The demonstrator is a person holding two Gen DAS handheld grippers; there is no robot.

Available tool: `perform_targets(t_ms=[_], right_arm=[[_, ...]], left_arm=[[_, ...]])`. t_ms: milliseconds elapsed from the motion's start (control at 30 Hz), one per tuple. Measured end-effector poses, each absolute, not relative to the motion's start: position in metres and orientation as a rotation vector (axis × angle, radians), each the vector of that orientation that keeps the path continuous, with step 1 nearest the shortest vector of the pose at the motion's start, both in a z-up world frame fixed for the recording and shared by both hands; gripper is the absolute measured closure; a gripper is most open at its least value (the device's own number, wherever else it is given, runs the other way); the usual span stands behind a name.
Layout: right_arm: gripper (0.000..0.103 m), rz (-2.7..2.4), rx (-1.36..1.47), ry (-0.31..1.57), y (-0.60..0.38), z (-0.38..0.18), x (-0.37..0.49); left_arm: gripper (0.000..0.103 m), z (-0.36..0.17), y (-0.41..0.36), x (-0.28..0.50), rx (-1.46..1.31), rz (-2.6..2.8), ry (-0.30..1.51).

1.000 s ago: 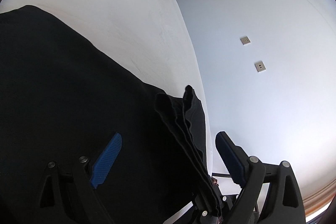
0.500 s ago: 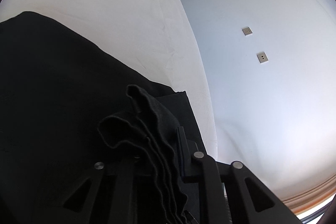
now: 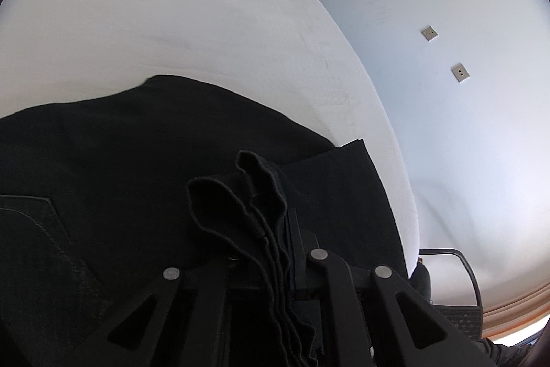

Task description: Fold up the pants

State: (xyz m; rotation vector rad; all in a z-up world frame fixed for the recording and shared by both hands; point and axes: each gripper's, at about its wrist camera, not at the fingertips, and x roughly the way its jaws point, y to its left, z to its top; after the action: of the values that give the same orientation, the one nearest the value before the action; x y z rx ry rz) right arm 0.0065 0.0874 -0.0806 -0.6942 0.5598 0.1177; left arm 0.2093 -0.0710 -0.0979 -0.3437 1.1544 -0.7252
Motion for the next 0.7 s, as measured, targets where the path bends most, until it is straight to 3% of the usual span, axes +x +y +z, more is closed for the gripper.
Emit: perform_targets(t_ms=[300,467,700], right_arm=[[0.094,0.224,-0.687,0.633,0.139,-0.097,0.019],[0.094,0.238,-0.685,0.666,0.111,-0.108,0.043],[0.092,0.25,-0.636,0.69,0.078,-0.107,0.053]], left_arm=[[0.092,-0.114,-0.033,0.223,-0.328,-0.651,1.16],[0.089,-0.114,-0.031,0.222,-0.285,-0.644,1.143],[0.077,-0.109,-0.025,0.216,-0.212,-0.593,1.101]])
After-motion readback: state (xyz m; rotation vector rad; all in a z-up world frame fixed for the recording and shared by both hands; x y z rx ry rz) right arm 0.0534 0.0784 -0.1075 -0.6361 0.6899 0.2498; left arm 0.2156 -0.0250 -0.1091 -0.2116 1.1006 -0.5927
